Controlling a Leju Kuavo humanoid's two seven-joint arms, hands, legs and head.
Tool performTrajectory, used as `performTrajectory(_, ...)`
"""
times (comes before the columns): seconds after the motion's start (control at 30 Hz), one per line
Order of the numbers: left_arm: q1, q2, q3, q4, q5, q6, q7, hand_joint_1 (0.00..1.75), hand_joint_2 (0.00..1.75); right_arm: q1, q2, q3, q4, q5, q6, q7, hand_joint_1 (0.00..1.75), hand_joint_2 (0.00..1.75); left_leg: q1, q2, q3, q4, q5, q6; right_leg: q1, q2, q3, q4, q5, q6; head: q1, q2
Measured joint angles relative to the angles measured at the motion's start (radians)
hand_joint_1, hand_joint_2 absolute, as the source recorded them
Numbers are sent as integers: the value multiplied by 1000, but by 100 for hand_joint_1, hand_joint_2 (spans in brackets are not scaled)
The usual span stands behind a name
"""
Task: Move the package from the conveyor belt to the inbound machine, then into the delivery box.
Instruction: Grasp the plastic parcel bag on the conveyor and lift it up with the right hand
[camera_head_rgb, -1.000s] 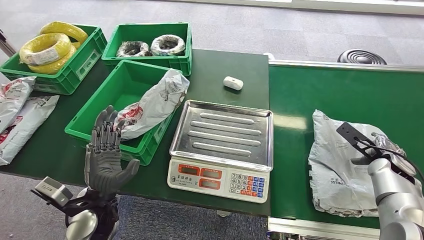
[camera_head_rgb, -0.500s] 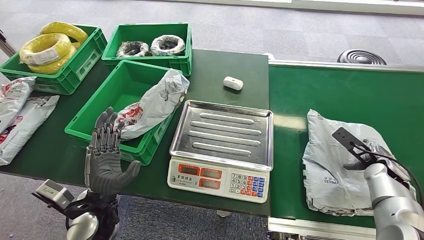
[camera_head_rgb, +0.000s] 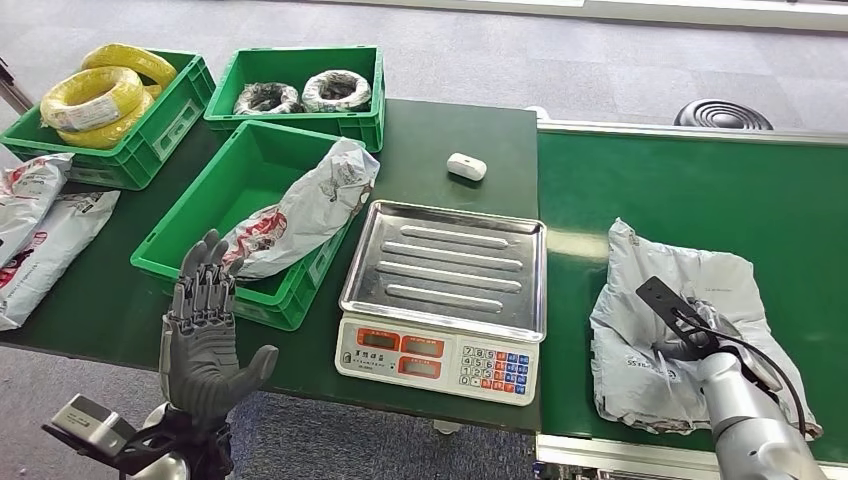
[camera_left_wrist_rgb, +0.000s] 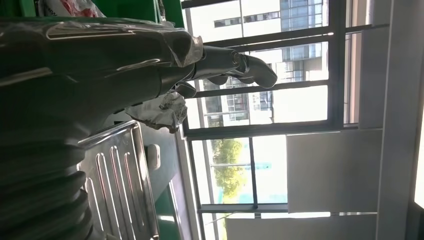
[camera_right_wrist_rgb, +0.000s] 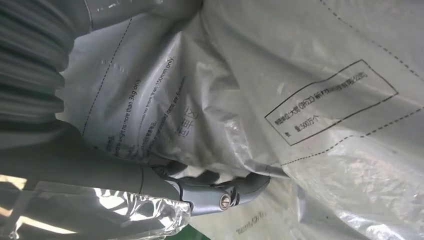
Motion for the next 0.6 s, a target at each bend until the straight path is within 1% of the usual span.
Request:
performTrajectory(0.33, 16, -43, 34, -41, -36, -27, 4, 0, 175, -7, 31, 4, -38, 10, -27, -8, 173, 175, 0, 0, 0, 0, 0, 0, 0, 0, 0, 0, 0, 0, 0, 0)
performTrajectory(0.47, 37, -60, 50, -69, -51, -27, 9, 0, 175, -17, 49, 15, -55, 17, -51, -26, 175, 175, 0, 0, 0, 0, 0, 0, 0, 0, 0, 0, 0, 0, 0, 0)
performTrajectory(0.53, 51, -70, 57, -86, -60, -30, 10, 0, 175, -26, 60, 25, -69, 26, -87, -28, 175, 175, 0, 0, 0, 0, 0, 0, 0, 0, 0, 0, 0, 0, 0, 0)
performTrajectory(0.6, 69, -80, 66, -105, -68, -32, 9, 0, 175, -32, 73, 39, -104, 48, -182, -23, 175, 175, 0, 0, -1, 0, 0, 0, 0, 0, 0, 0, 0, 0, 0, 0)
